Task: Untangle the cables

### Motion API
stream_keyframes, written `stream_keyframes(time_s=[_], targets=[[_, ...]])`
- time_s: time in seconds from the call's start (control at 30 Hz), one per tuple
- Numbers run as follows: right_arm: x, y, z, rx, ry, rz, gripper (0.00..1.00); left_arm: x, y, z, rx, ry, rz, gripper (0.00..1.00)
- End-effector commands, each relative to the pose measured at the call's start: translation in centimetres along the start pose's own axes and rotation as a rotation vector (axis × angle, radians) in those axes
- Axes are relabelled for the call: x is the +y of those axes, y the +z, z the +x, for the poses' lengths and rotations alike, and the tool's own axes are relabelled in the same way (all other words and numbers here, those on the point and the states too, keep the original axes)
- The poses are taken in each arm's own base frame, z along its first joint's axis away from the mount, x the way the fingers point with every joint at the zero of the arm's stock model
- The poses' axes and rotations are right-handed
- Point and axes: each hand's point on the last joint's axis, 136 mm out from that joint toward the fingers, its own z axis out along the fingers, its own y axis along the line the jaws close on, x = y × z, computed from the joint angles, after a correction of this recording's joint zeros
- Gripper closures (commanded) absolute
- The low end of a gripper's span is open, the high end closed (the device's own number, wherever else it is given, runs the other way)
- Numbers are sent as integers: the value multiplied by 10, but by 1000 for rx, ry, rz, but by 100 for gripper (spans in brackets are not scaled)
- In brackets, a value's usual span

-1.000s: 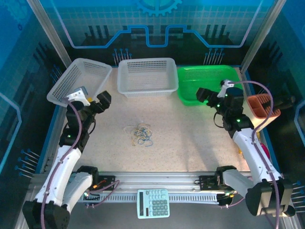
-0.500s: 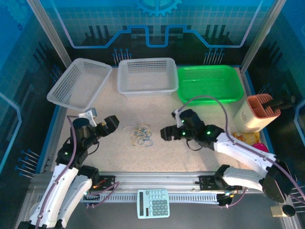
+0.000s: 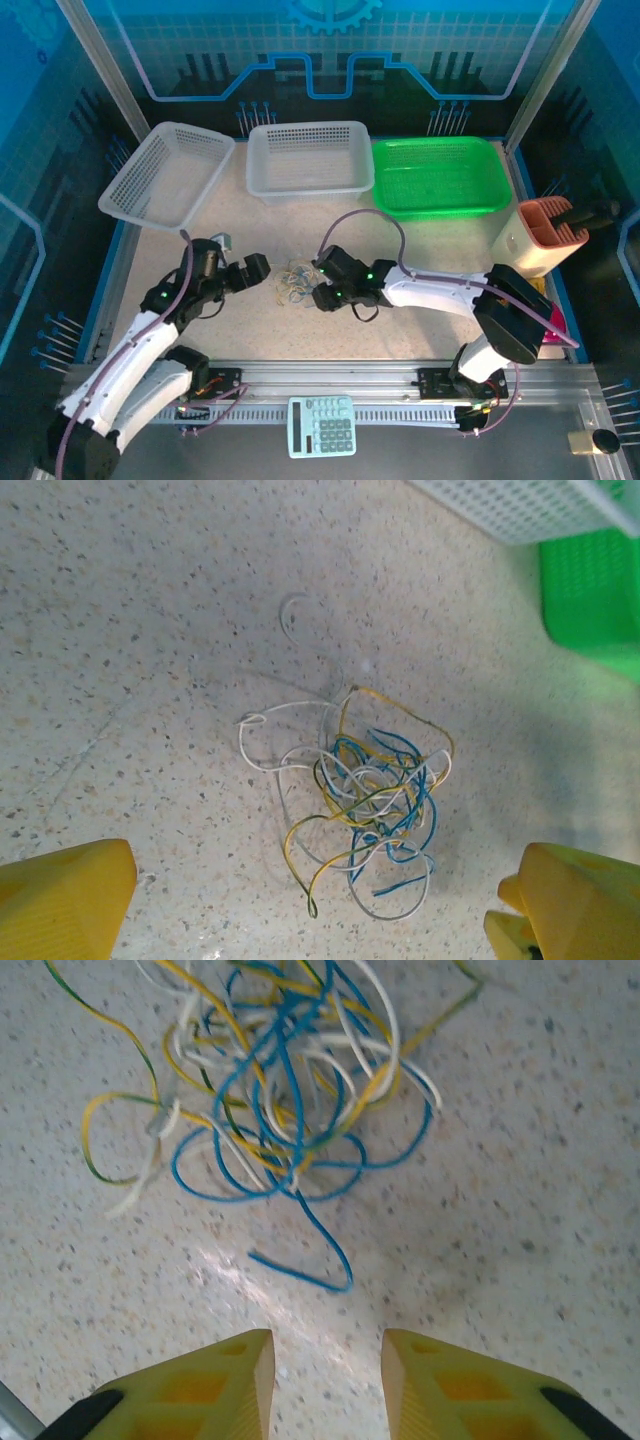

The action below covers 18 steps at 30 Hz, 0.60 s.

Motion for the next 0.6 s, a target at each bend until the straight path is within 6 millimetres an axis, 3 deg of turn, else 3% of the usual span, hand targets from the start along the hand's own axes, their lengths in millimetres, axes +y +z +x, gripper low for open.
stream_keyframes(time_s=[0.0,0.57], targets=[[4,7,-3,7,-42,7,68,-20,-2,-13,-47,41,9,1],[-3,35,-9,11,-49,54,70,-21,-13,-19,-123,31,-4,1]])
